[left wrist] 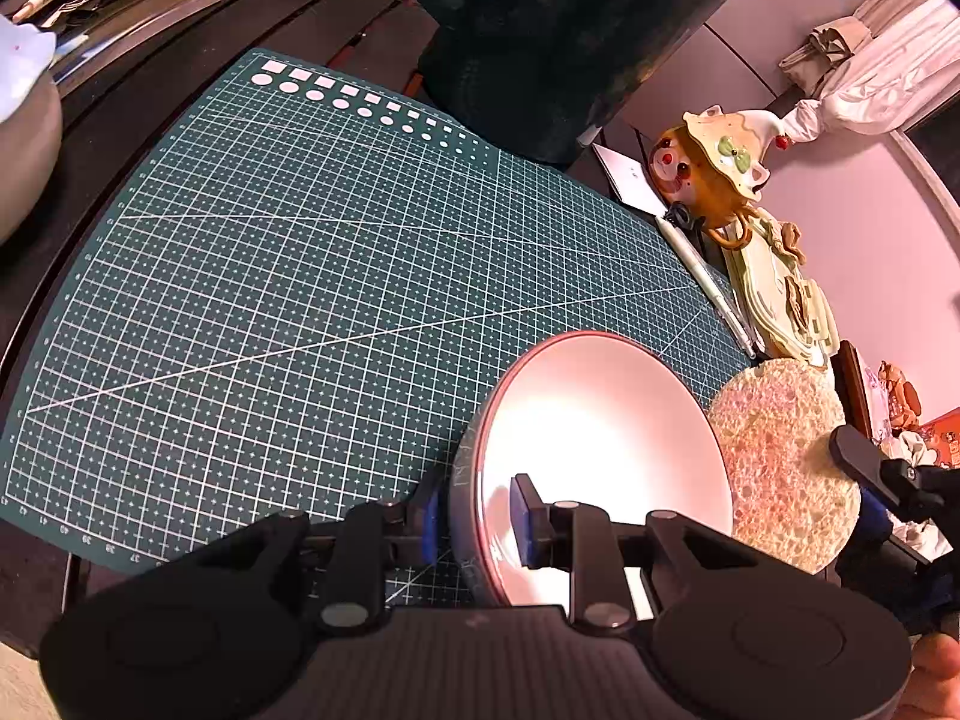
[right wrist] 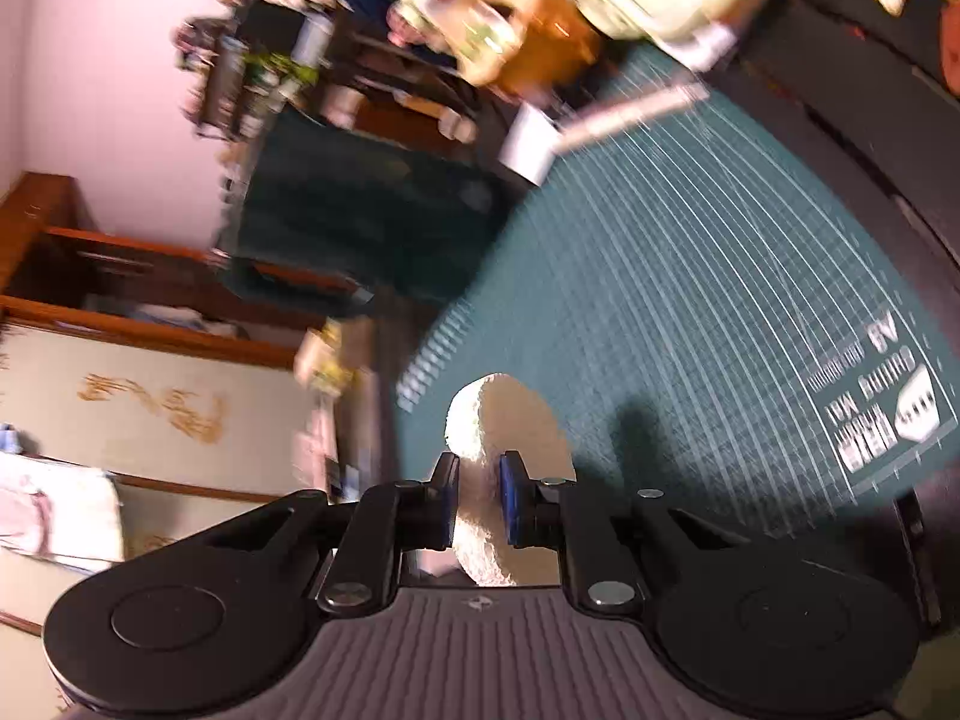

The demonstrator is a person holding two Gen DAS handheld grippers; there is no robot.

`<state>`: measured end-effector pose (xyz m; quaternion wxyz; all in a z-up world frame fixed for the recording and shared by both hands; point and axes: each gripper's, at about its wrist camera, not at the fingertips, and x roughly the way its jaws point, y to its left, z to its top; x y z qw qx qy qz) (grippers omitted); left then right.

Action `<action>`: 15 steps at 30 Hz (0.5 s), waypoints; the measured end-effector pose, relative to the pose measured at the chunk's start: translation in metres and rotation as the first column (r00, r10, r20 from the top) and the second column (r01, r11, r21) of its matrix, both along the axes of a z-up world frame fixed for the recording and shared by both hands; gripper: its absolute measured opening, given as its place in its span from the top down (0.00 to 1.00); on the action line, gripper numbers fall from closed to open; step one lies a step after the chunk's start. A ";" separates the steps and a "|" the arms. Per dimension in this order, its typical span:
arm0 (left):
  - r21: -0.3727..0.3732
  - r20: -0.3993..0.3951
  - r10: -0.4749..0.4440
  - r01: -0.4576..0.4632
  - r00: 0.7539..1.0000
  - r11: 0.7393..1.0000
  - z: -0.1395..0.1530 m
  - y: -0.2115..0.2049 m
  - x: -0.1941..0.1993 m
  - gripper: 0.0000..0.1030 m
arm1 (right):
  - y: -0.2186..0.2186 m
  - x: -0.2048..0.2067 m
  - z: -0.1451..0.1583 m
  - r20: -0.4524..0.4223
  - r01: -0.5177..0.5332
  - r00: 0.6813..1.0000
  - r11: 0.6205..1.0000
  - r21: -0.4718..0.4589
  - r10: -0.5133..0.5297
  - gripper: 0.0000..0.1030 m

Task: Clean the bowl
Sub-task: 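Wipe the sponge around the bowl's outer wall with the right gripper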

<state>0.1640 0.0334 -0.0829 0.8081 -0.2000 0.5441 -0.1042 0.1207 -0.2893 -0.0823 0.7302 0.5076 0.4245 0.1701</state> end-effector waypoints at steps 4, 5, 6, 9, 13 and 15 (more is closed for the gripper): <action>-0.004 0.000 0.002 -0.002 1.000 1.000 0.000 0.001 0.000 0.78 | 0.012 -0.001 -0.020 -0.080 -0.040 0.996 0.998 -0.048 0.036 0.86; -0.004 0.000 0.002 -0.002 1.000 1.000 0.000 0.001 0.000 0.78 | 0.013 0.000 -0.021 -0.086 -0.041 0.996 0.998 -0.049 0.037 0.86; -0.004 -0.001 0.002 -0.002 1.000 1.000 0.000 0.001 0.000 0.78 | 0.010 0.000 -0.017 -0.076 -0.035 0.997 0.999 -0.040 0.032 0.86; -0.004 -0.001 0.001 -0.001 1.000 1.000 0.000 0.000 0.000 0.78 | 0.002 0.000 -0.002 -0.010 -0.005 1.000 1.000 -0.006 0.005 0.86; -0.005 -0.002 0.002 -0.002 1.000 1.000 0.000 0.000 0.000 0.78 | 0.008 -0.001 -0.011 -0.037 -0.021 0.999 1.000 -0.021 0.020 0.86; 0.000 0.000 -0.001 0.001 1.000 1.000 0.001 -0.001 0.000 0.78 | 0.013 -0.002 -0.020 -0.075 -0.036 0.997 0.999 -0.040 0.033 0.86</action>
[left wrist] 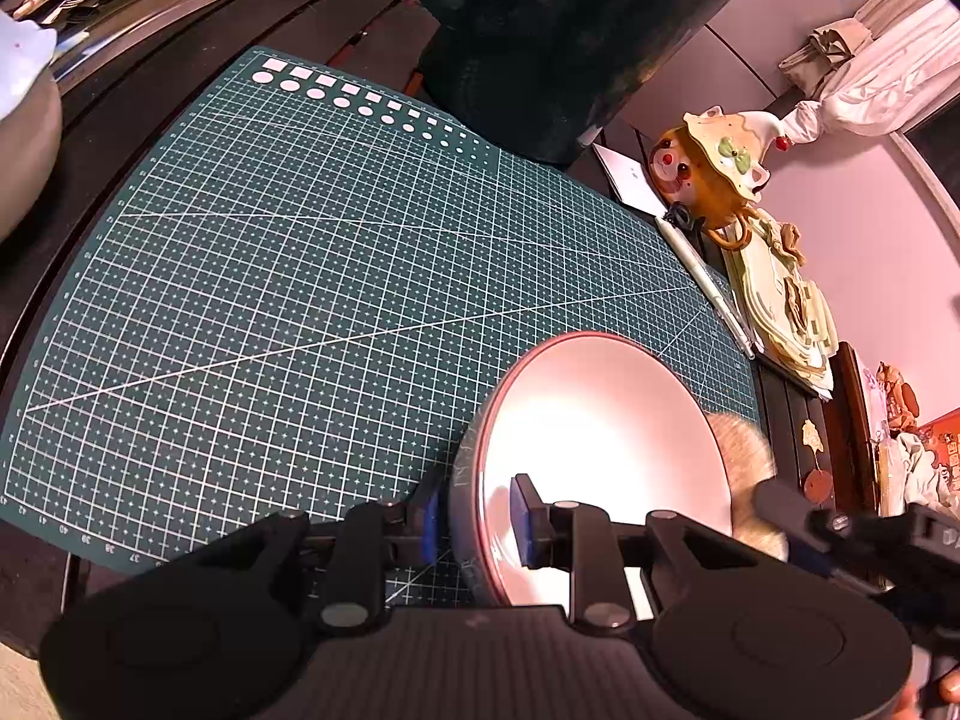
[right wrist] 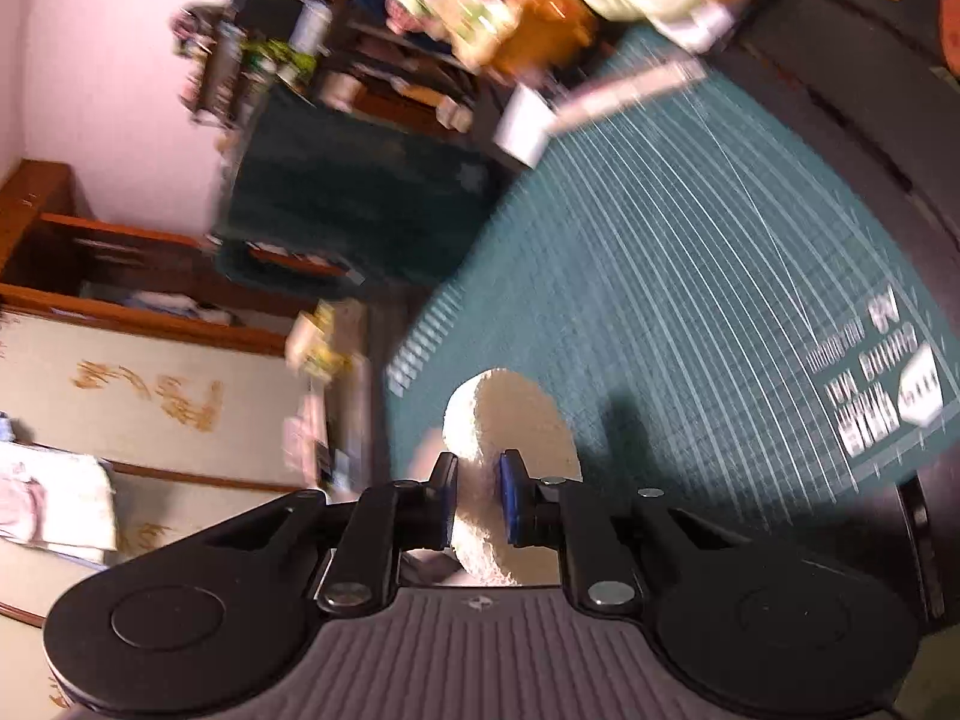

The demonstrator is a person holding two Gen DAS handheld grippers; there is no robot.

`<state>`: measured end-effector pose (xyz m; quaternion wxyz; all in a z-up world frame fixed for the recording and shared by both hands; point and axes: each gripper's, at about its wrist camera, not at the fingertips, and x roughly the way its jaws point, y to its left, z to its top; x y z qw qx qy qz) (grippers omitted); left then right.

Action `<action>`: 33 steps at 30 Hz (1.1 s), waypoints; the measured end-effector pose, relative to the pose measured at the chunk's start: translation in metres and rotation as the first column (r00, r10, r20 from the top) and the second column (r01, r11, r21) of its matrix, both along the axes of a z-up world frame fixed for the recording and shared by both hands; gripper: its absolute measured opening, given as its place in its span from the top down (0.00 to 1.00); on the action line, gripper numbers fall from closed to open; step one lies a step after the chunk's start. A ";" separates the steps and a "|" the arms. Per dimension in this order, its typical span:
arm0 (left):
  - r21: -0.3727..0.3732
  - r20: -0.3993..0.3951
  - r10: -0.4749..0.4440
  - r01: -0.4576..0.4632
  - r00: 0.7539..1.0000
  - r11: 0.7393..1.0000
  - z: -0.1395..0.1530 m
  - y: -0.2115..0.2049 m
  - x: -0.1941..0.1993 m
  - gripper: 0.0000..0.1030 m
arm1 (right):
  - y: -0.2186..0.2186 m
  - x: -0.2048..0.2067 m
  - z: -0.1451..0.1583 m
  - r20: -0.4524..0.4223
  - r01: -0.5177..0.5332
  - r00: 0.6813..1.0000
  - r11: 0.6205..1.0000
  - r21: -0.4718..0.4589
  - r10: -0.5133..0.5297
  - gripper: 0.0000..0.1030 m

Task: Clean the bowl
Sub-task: 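Wipe the sponge around the bowl's outer wall with the right gripper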

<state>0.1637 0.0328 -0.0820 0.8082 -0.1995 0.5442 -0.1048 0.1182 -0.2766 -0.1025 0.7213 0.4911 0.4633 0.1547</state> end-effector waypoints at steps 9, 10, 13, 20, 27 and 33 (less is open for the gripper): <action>0.001 0.001 -0.001 0.001 1.000 1.000 0.001 0.001 -0.001 0.78 | 0.000 -0.002 0.004 0.024 -0.009 1.000 1.000 0.007 0.009 0.85; 0.001 0.001 -0.002 0.002 1.000 1.000 0.000 0.001 -0.001 0.78 | 0.001 -0.002 0.002 0.000 -0.014 1.000 1.000 -0.004 0.014 0.85; 0.003 0.003 -0.003 0.003 1.000 1.000 0.000 0.002 -0.002 0.78 | -0.006 0.000 0.011 0.021 0.012 1.000 1.000 0.019 -0.013 0.85; 0.001 0.000 -0.002 0.002 1.000 1.000 0.001 0.002 0.000 0.78 | 0.001 -0.002 0.000 -0.014 -0.020 1.000 1.000 -0.009 0.019 0.85; -0.003 -0.003 -0.003 0.003 1.000 1.000 0.001 0.002 0.002 0.78 | -0.006 -0.001 0.011 0.038 0.016 0.999 0.999 0.028 -0.017 0.85; -0.001 0.000 -0.005 0.005 1.000 1.000 0.002 0.001 0.002 0.78 | -0.005 -0.001 0.003 -0.016 0.011 1.000 1.000 0.006 -0.011 0.85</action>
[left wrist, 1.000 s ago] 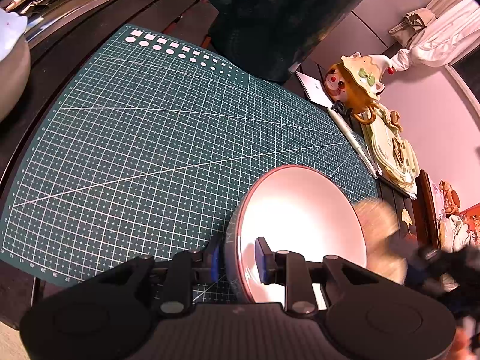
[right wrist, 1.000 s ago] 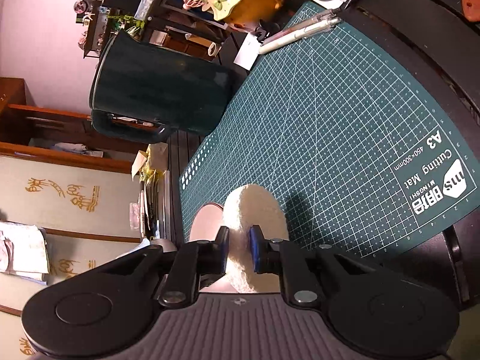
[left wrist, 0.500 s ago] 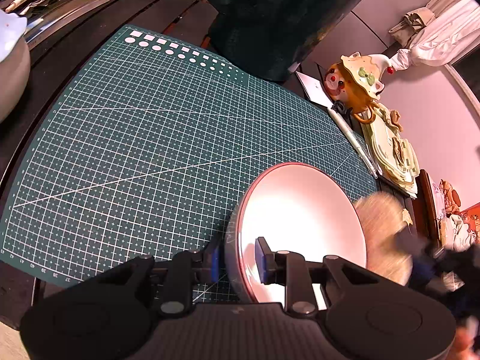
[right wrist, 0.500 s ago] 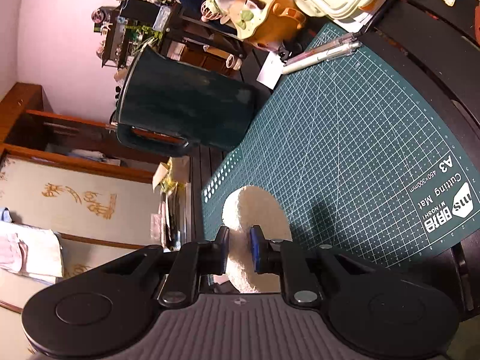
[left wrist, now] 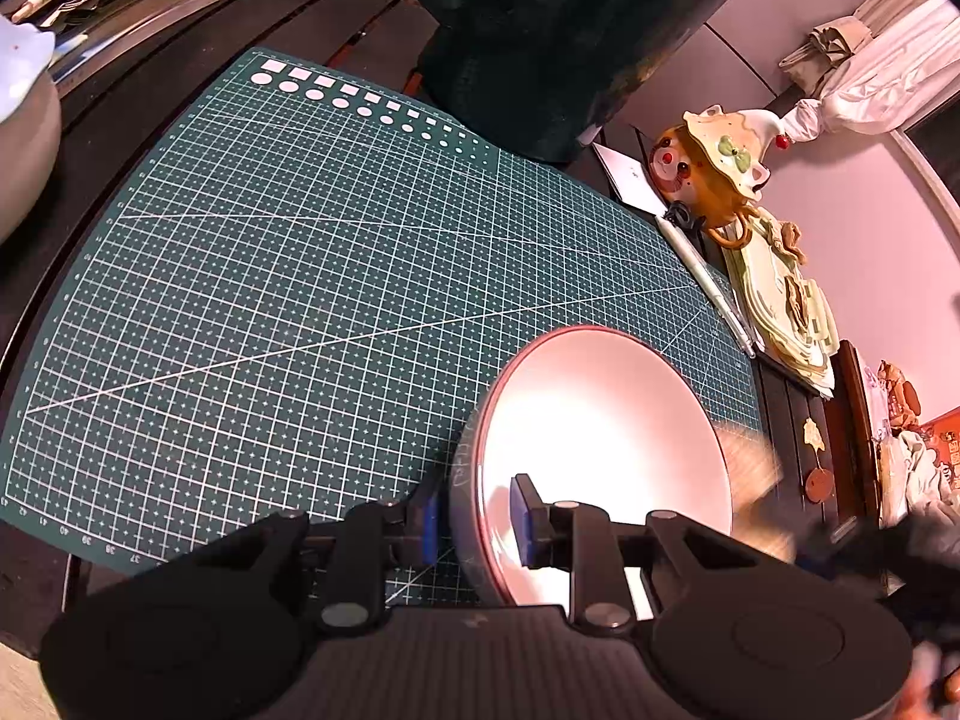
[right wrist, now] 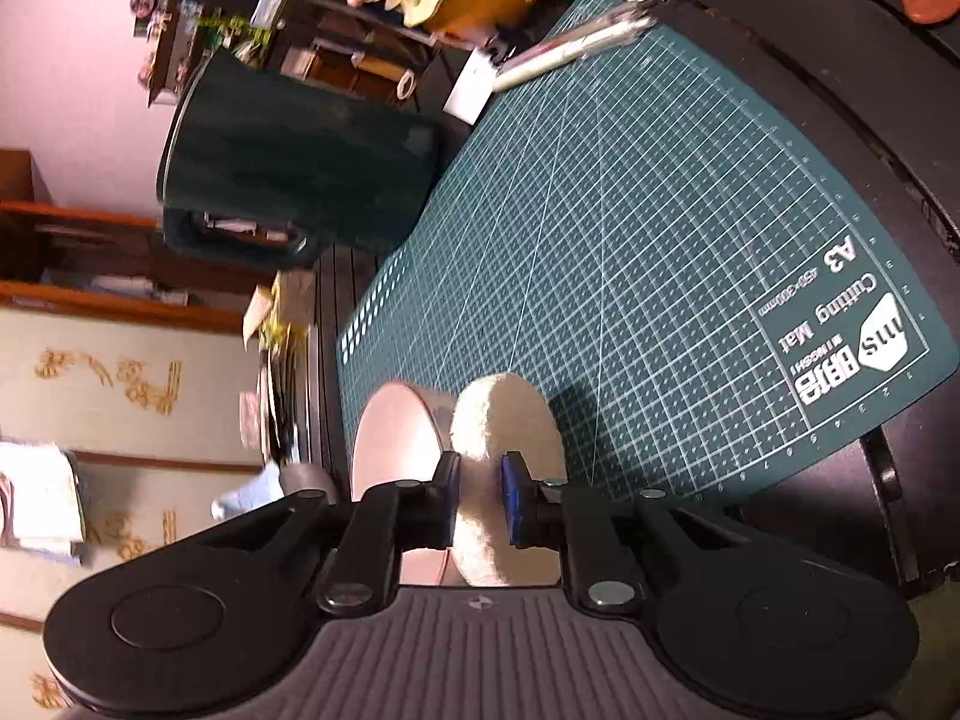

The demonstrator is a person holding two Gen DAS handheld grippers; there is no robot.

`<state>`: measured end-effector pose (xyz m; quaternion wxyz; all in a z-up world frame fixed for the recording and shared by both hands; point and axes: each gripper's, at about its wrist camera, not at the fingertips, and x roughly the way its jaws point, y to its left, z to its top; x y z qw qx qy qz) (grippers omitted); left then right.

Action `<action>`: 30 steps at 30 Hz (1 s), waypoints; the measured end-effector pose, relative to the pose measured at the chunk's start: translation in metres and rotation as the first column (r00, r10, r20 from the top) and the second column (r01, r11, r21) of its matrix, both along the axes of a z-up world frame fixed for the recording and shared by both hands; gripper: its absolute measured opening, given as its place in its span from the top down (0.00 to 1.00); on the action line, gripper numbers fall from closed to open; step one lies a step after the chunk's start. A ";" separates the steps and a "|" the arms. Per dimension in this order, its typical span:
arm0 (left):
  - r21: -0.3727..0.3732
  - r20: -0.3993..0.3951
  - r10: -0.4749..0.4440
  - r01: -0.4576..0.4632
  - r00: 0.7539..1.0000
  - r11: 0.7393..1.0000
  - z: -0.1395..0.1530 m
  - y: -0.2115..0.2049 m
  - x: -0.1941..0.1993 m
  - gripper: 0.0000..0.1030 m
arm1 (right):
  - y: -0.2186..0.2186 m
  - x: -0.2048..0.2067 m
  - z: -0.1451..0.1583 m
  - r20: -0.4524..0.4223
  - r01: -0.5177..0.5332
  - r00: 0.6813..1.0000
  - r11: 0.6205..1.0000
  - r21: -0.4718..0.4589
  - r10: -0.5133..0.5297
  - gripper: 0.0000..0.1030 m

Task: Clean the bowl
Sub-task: 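Wipe the sponge around the bowl's outer wall with the right gripper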

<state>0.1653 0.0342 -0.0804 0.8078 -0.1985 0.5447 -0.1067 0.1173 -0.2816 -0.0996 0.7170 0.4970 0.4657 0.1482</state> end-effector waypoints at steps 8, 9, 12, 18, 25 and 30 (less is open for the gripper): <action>-0.004 -0.003 0.004 -0.004 1.000 1.000 0.000 0.000 0.000 0.78 | 0.006 0.002 -0.007 -0.027 -0.017 0.999 1.000 0.003 0.017 0.85; -0.003 -0.002 0.003 -0.003 1.000 1.000 0.000 0.000 0.000 0.78 | 0.004 0.003 -0.002 -0.009 -0.005 1.000 1.000 0.013 0.005 0.85; -0.003 -0.003 0.003 -0.003 1.000 1.000 0.000 0.000 0.000 0.78 | -0.002 0.002 0.011 0.052 0.017 0.998 0.999 0.040 -0.019 0.85; -0.003 -0.004 0.001 -0.001 1.000 1.000 0.001 0.000 0.002 0.78 | 0.004 0.001 -0.006 -0.042 -0.028 0.999 1.000 -0.009 0.027 0.85; -0.007 -0.006 0.002 -0.002 1.000 1.000 0.000 0.001 0.001 0.78 | 0.000 0.003 0.012 0.017 -0.026 0.999 0.988 -0.149 0.029 0.84; -0.004 -0.004 0.000 0.000 1.000 1.000 0.001 0.000 0.001 0.78 | -0.003 0.005 0.006 -0.002 -0.014 1.000 0.988 -0.157 0.013 0.81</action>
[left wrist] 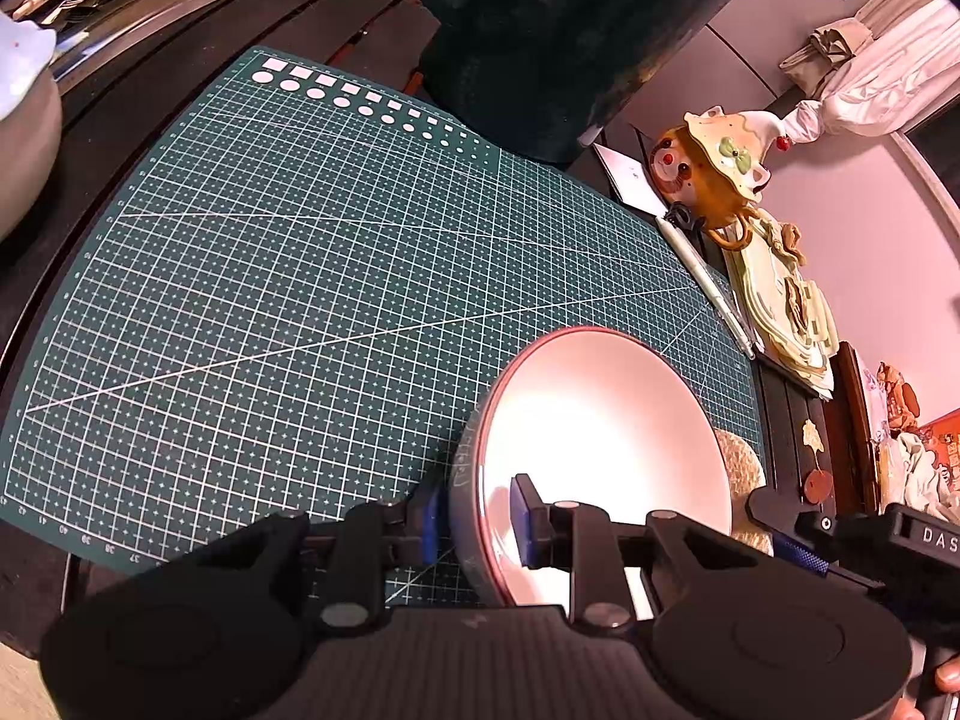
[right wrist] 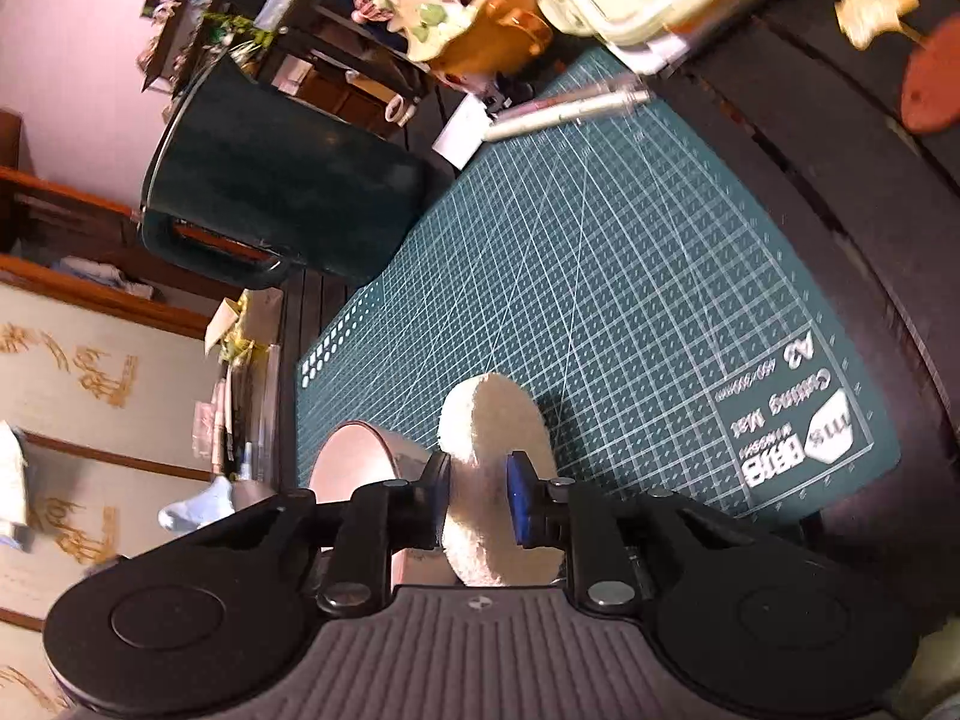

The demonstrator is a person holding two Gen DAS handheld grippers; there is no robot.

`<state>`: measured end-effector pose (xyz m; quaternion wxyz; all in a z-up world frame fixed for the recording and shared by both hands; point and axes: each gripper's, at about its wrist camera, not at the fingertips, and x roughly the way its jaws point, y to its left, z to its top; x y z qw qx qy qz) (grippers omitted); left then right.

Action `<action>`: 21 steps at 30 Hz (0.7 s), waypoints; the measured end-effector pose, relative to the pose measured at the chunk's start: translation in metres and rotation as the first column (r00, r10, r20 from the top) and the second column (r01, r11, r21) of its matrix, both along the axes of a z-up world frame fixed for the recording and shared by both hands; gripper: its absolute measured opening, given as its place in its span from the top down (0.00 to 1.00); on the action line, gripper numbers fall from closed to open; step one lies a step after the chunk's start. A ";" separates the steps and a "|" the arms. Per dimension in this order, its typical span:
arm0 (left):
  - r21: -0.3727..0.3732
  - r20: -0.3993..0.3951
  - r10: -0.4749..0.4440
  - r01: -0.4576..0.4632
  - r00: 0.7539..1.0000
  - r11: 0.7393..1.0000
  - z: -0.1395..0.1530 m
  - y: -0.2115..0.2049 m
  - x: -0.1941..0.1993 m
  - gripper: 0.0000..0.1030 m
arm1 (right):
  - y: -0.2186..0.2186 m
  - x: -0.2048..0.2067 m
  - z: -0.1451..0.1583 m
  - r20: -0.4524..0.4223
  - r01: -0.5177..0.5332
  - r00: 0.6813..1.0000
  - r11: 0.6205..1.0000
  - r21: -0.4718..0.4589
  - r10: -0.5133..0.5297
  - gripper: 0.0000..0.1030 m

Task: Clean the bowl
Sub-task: 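Wipe the sponge around the bowl's outer wall with the right gripper, then scrub the bowl's outer base again with the right gripper's sponge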

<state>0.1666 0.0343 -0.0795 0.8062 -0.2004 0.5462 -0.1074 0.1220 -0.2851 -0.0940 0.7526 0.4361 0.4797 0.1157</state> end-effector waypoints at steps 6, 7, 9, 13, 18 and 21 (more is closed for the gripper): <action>-0.001 -0.002 0.002 -0.002 1.000 1.000 0.001 0.000 0.000 0.78 | 0.001 0.001 0.007 0.022 -0.001 1.000 0.993 -0.119 0.004 0.76; -0.002 -0.002 0.002 -0.002 1.000 1.000 0.001 0.000 0.000 0.78 | 0.000 0.000 0.008 0.024 0.004 1.000 0.991 -0.135 -0.001 0.75; -0.003 -0.002 0.003 -0.003 1.000 1.000 0.001 0.001 0.000 0.78 | -0.001 0.000 0.006 0.026 0.010 1.000 0.988 -0.156 -0.006 0.69; -0.003 -0.003 0.004 -0.004 1.000 1.000 0.001 0.000 -0.001 0.78 | -0.003 0.000 0.001 0.021 0.010 1.000 0.985 -0.170 -0.007 0.62; -0.006 -0.003 0.008 -0.008 1.000 1.000 0.001 0.000 -0.004 0.78 | -0.001 0.002 0.003 0.037 0.006 0.999 0.977 -0.213 0.002 0.62; -0.006 -0.002 0.006 -0.006 1.000 1.000 0.001 0.000 -0.003 0.78 | -0.009 0.002 -0.008 -0.004 0.031 1.000 0.997 -0.065 -0.031 0.62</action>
